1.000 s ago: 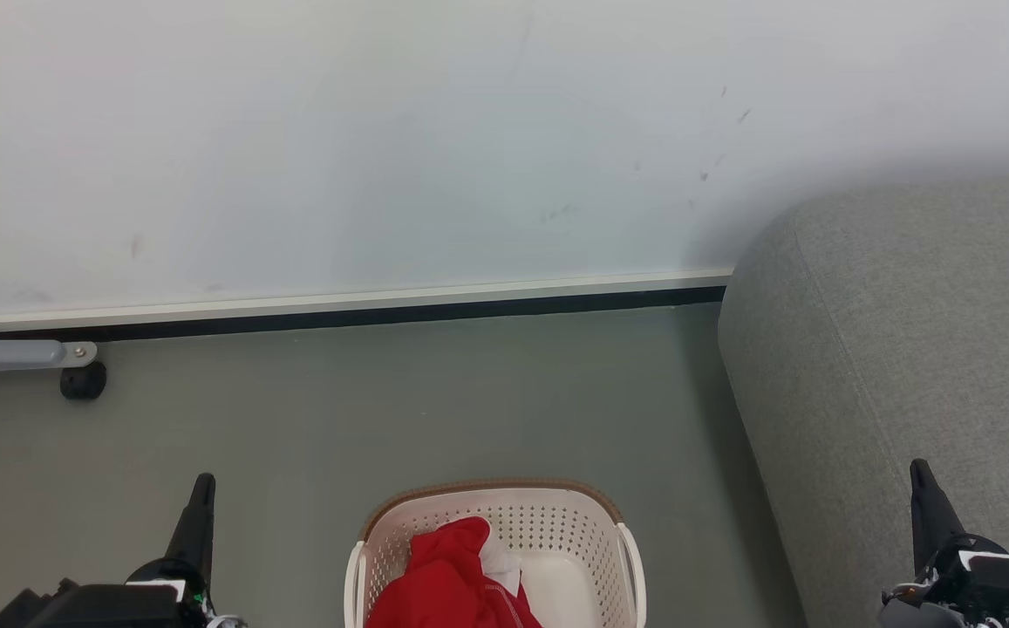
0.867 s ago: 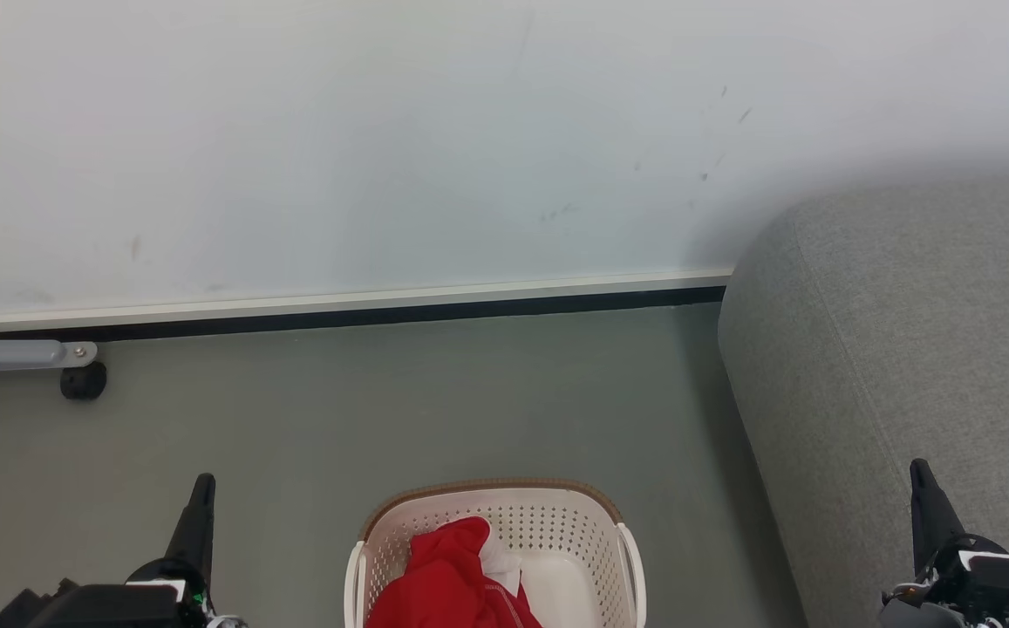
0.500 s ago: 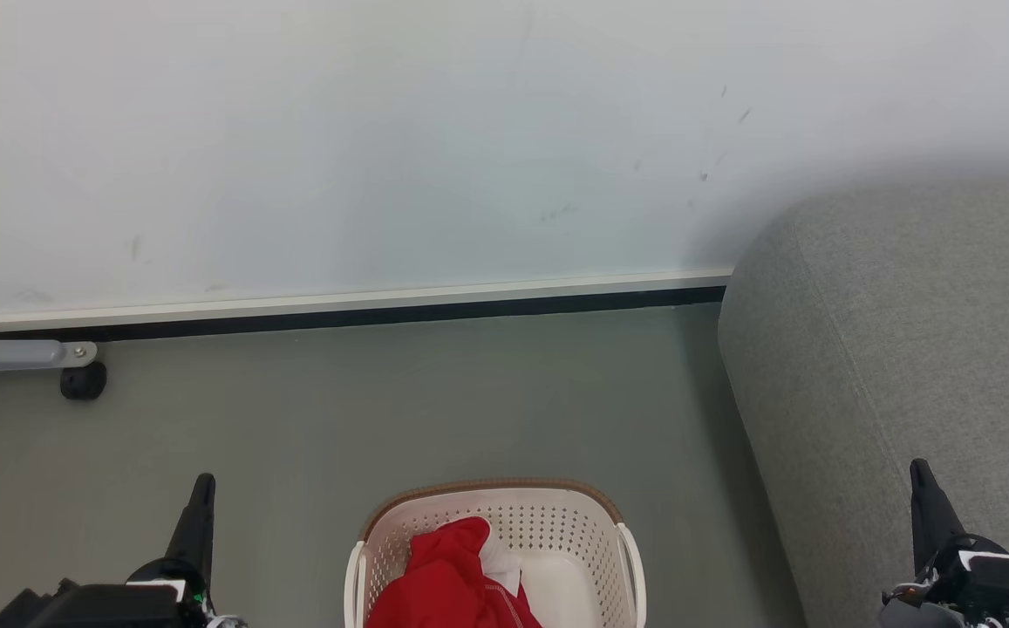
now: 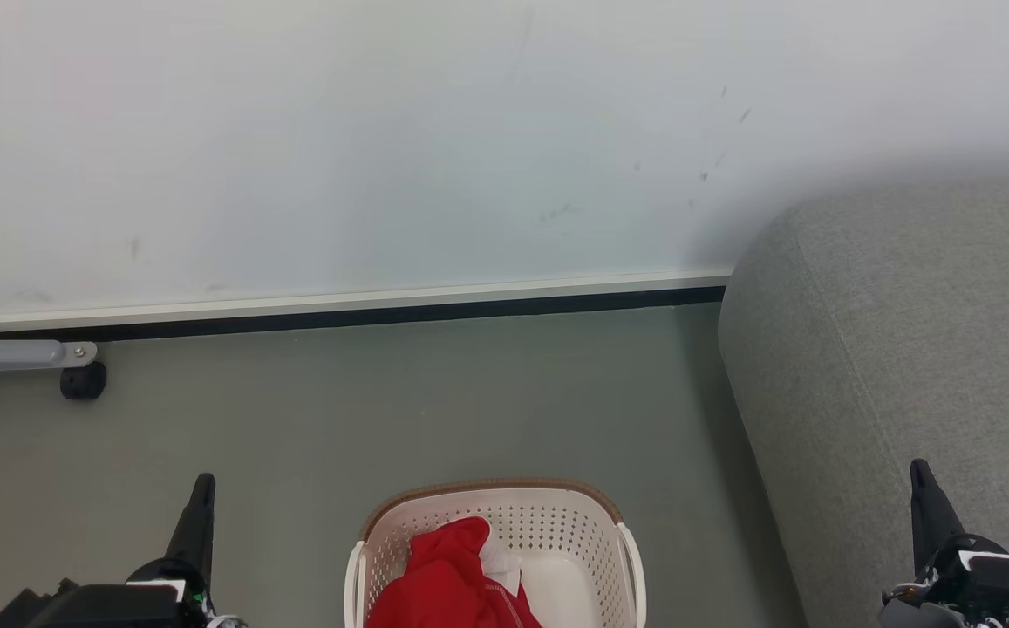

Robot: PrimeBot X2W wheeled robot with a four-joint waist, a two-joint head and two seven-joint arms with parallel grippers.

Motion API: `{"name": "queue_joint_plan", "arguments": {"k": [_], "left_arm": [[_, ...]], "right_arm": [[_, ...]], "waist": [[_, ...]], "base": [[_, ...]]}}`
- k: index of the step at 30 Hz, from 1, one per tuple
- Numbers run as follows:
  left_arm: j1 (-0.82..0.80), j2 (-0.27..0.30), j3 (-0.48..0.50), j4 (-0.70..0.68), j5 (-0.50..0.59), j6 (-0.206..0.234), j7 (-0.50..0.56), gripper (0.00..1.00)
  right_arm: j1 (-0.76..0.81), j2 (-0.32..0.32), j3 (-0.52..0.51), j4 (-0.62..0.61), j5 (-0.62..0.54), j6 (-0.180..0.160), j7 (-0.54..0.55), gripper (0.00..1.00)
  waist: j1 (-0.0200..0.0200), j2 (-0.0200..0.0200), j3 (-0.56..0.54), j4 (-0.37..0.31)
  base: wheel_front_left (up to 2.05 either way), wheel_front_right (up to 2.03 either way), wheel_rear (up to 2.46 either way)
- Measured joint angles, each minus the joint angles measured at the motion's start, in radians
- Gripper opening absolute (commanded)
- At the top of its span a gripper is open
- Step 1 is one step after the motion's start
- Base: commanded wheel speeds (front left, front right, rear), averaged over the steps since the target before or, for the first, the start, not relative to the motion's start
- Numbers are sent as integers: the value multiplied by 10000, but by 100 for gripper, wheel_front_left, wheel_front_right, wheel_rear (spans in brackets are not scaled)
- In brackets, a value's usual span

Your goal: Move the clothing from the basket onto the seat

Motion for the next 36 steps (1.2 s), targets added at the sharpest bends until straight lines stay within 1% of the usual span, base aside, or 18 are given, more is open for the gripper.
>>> {"name": "queue_joint_plan", "arguments": {"k": [36], "left_arm": [[0,0,0,0,0,0,0,0]], "right_arm": [[0,0,0,0,0,2,0,0]], "waist": [[0,0,0,0]], "base": [[0,0,0]]}}
